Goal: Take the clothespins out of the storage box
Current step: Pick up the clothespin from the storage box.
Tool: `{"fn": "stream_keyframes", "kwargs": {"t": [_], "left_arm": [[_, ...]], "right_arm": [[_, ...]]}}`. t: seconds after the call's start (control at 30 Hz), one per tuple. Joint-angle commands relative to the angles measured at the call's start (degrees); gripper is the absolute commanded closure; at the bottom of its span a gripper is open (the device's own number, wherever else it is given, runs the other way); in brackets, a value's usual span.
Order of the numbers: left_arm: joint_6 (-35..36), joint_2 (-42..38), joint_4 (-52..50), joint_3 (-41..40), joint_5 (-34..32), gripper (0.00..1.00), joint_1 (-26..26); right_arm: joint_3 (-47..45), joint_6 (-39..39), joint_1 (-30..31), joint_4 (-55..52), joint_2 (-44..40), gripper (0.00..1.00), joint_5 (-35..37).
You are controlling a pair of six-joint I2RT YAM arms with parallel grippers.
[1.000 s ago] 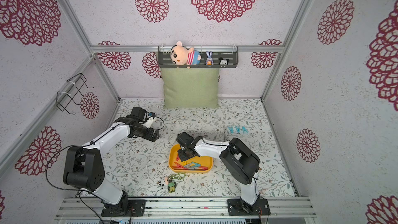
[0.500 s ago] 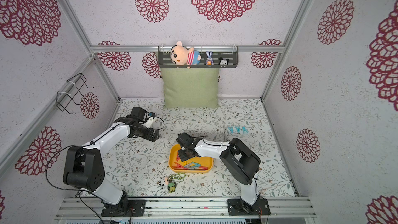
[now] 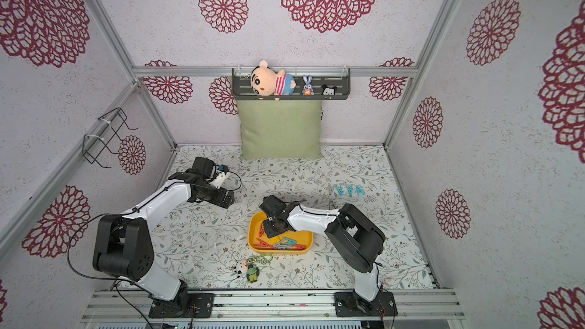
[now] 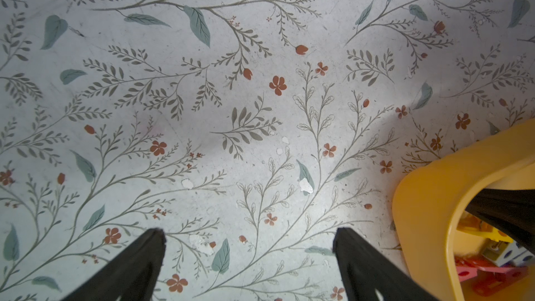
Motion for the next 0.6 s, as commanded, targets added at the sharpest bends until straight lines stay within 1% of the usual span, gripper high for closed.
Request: {"fn": "stream_keyframes", "kwargs": {"t": [0.0, 0.17, 0.3, 0.4, 0.57], "left_arm": [[-0.2, -1.32, 0.83, -0.75, 0.44, 0.01, 0.15], [-0.2, -1.19, 0.88, -0.71, 0.63, 0.01, 0.15], [-0.2, -1.01, 0.85, -0.68, 0.51, 0.01, 0.13], [-0.2, -1.05, 0.77, -0.62, 0.47, 0.01, 0.16], [-0.27, -1.05, 0.68, -0.53, 0.4, 0.01, 0.16]], "right_arm": [[1.69, 0.63, 0.29, -3.51, -4.72, 1.0, 1.63], [3.27, 0.72, -0.44, -5.41, -9.79, 1.0, 2.61], [4.07, 1.26, -2.54, -6.14, -14.47, 1.0, 2.35], [4.65, 1.57, -5.51, -7.88, -17.89, 1.0, 2.6], [3.22, 1.42, -13.68, -11.79, -23.24, 1.0, 2.24]]}}
